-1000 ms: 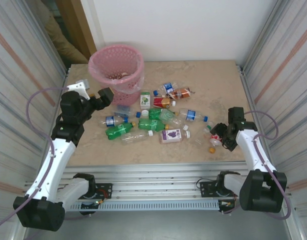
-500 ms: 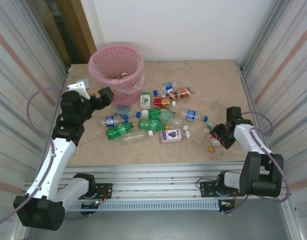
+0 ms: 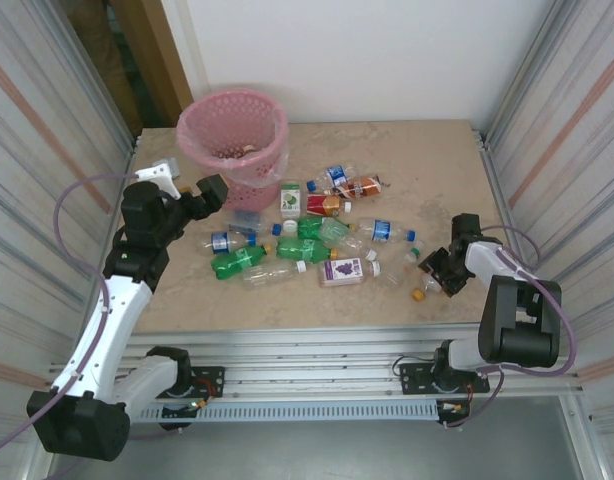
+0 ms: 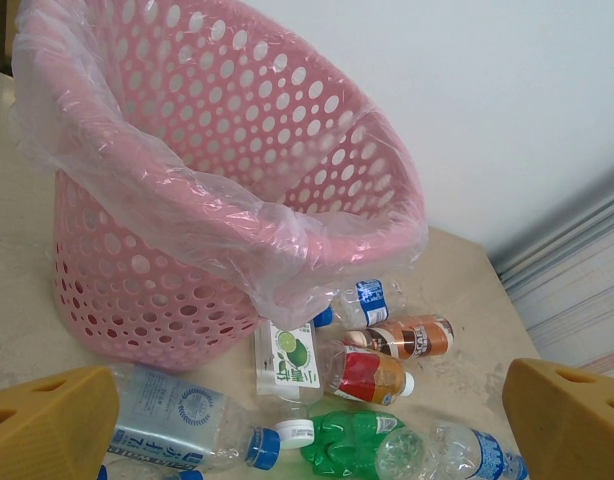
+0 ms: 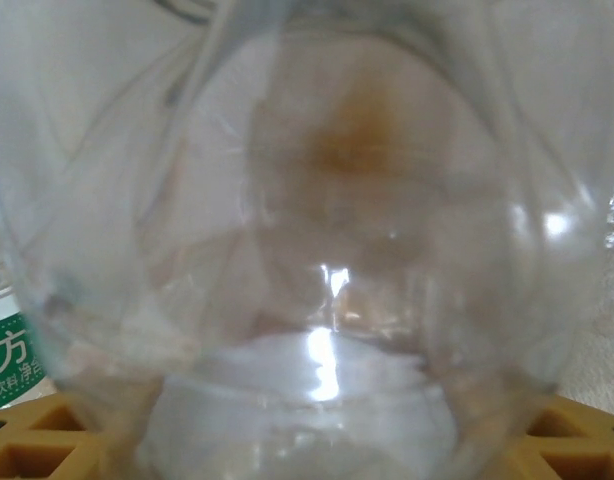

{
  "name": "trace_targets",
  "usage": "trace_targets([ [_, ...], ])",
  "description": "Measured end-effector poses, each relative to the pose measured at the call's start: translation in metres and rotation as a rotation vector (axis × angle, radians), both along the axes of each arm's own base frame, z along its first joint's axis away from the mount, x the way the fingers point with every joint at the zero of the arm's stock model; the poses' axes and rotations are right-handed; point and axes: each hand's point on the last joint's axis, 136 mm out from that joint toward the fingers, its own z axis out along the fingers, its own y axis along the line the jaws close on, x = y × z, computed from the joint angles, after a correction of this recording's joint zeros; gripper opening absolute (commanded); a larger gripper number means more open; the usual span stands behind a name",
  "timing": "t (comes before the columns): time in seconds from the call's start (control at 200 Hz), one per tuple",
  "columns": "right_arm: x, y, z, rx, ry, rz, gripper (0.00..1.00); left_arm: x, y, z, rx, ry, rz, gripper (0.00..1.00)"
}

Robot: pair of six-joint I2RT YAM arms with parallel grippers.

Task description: Put the plastic bottles in the bin

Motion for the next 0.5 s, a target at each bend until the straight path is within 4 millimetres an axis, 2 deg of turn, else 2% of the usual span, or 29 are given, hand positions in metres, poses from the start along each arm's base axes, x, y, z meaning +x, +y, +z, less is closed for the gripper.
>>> trace_targets([
  [0.205, -0.001, -0.002, 0.006, -0.015, -0.014, 0.002, 0.46, 0.0, 0.0, 0.0, 0.0, -0.001, 0.0, 0.99],
  [0.501, 0.001, -0.011, 0.047, -0.087, -0.13, 0.017, 0.43, 0.0, -0.001, 0.0, -0.009, 0.002, -0.002, 0.99],
])
